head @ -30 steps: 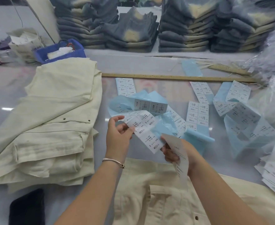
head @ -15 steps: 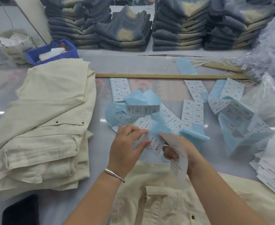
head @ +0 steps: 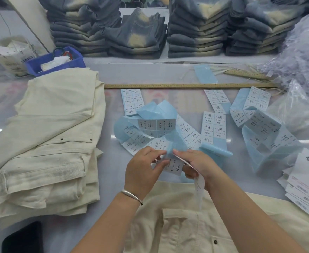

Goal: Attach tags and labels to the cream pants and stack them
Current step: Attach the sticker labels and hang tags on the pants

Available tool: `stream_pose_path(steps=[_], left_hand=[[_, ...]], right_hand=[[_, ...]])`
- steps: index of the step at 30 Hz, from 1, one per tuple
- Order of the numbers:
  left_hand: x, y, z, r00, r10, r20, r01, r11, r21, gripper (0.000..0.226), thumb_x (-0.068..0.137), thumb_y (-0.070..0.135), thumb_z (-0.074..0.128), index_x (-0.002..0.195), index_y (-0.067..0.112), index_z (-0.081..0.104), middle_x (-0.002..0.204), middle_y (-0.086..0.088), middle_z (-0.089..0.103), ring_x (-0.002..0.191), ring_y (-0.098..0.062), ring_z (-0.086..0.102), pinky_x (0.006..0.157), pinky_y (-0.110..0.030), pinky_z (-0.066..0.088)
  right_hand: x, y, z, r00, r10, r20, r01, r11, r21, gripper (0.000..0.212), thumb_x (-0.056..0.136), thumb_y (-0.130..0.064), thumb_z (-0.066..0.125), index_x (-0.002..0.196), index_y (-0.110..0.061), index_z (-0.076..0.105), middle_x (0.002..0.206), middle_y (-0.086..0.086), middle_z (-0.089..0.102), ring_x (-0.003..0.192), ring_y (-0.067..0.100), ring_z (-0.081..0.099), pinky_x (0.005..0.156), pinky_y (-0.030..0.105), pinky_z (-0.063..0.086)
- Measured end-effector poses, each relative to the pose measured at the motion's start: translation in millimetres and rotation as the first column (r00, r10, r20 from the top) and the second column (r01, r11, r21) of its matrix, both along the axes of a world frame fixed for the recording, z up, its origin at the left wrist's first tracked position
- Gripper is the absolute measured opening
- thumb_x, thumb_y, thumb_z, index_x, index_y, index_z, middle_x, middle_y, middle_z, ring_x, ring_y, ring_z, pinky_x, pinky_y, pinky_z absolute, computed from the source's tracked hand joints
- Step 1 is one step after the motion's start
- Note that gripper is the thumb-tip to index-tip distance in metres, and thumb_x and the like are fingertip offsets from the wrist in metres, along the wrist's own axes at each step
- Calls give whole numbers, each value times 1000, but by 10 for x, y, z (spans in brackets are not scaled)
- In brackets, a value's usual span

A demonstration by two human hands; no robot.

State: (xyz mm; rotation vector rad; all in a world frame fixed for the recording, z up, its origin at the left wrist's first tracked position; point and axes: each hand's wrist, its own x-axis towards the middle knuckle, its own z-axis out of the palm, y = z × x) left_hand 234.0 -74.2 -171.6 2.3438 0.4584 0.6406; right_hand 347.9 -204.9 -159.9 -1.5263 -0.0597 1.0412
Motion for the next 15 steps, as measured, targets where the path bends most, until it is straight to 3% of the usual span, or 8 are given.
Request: stream_pose_path(steps=[4, 11, 15], left_hand=[[25, 33, -44, 999, -19, -37, 18, 1000, -19, 22, 77, 27, 80, 97, 19, 76, 82, 4, 63, 74, -14, 60, 66, -33, 51], [24, 78, -114, 996, -78, 41, 77, 997, 5, 5, 81, 19, 76, 86, 19, 75, 79, 8, 64, 71, -8, 59, 61, -30, 51], [31, 50, -108, 995, -42, 88, 35, 997, 75, 5, 78, 15, 76, 78, 17, 72, 77, 8, 64, 71, -10, 59, 63, -26, 48]], right_hand=[[41, 7, -41, 1000, 23, 8, -23, 1000, -9, 26, 87, -29, 68, 101, -9, 59, 65, 12, 51, 35, 10, 23, 39, 19, 21], [64, -8, -29, 996, 61, 62, -56, 996, -68, 22, 92, -26, 63, 101, -7, 67, 78, 14, 51, 32, 6, 29, 40, 20, 24], [62, 30, 4, 999, 3, 38, 0, 997, -76, 18, 92, -25, 61, 91, -7, 58, 52, 6, 47, 32, 9, 25, 42, 22, 21]])
